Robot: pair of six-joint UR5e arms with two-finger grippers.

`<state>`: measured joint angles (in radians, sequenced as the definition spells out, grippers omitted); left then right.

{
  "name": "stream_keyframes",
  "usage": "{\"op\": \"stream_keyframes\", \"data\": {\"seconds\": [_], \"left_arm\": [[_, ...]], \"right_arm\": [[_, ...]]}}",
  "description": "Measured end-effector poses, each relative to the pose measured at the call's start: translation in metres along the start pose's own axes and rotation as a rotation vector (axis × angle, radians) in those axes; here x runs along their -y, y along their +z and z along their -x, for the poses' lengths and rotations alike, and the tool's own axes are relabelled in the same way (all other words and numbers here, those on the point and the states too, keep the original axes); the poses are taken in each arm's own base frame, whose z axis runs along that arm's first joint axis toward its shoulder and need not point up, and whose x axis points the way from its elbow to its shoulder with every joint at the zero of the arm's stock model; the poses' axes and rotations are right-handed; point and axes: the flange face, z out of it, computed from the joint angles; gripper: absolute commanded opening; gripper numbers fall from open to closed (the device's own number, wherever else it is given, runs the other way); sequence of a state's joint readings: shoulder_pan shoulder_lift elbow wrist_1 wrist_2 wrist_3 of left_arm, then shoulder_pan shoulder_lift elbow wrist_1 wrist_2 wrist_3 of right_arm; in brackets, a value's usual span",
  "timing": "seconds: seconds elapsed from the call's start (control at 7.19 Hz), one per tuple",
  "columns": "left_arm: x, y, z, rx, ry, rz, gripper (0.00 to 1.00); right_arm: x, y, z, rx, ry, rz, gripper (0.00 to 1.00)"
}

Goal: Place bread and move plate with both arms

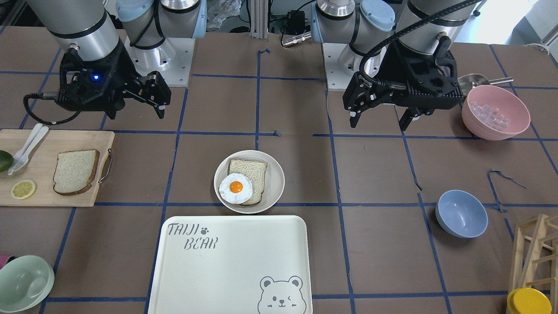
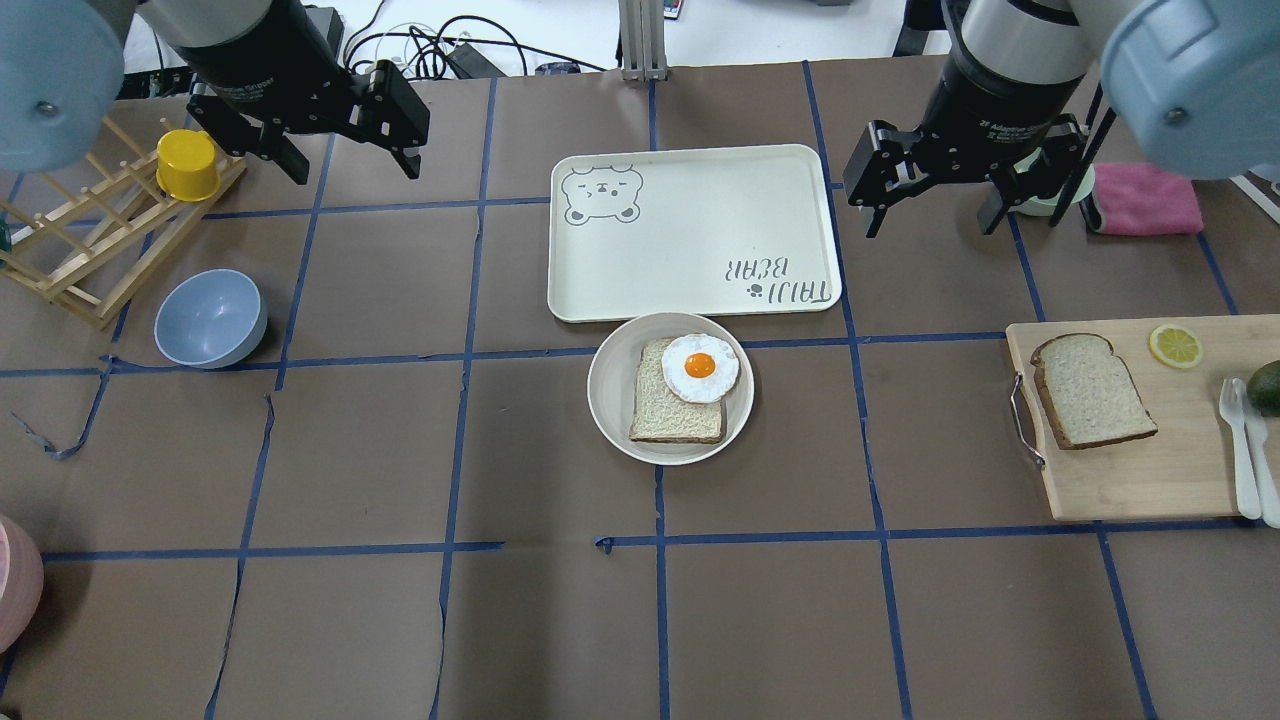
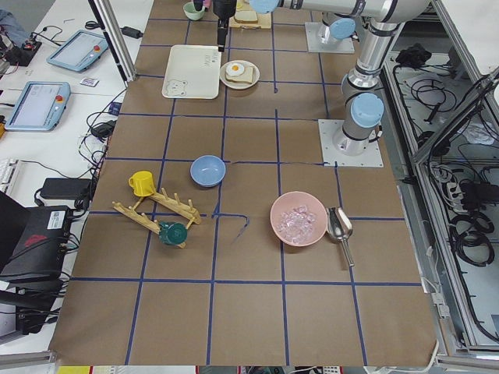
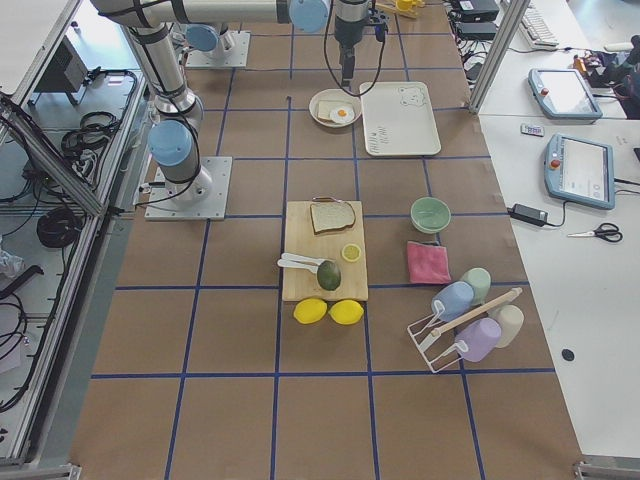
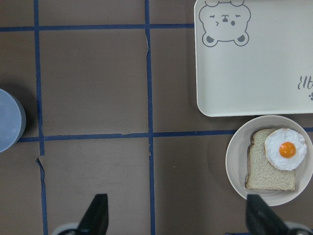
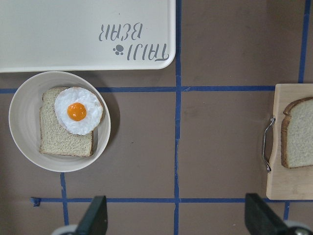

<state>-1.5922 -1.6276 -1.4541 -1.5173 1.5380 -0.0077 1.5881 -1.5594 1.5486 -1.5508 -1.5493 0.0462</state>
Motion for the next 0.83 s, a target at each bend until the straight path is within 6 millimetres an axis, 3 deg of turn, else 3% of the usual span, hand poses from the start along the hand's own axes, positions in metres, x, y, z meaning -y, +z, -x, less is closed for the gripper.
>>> {"op": "stream_keyframes", "data": {"seconds": [0.83], "left_arm": [[0.001, 0.003, 0.000, -0.001, 0.000, 0.006, 1.00]], "right_arm": [[-0.020, 0.001, -0.003, -0.028, 0.119, 0.000, 1.00]]}}
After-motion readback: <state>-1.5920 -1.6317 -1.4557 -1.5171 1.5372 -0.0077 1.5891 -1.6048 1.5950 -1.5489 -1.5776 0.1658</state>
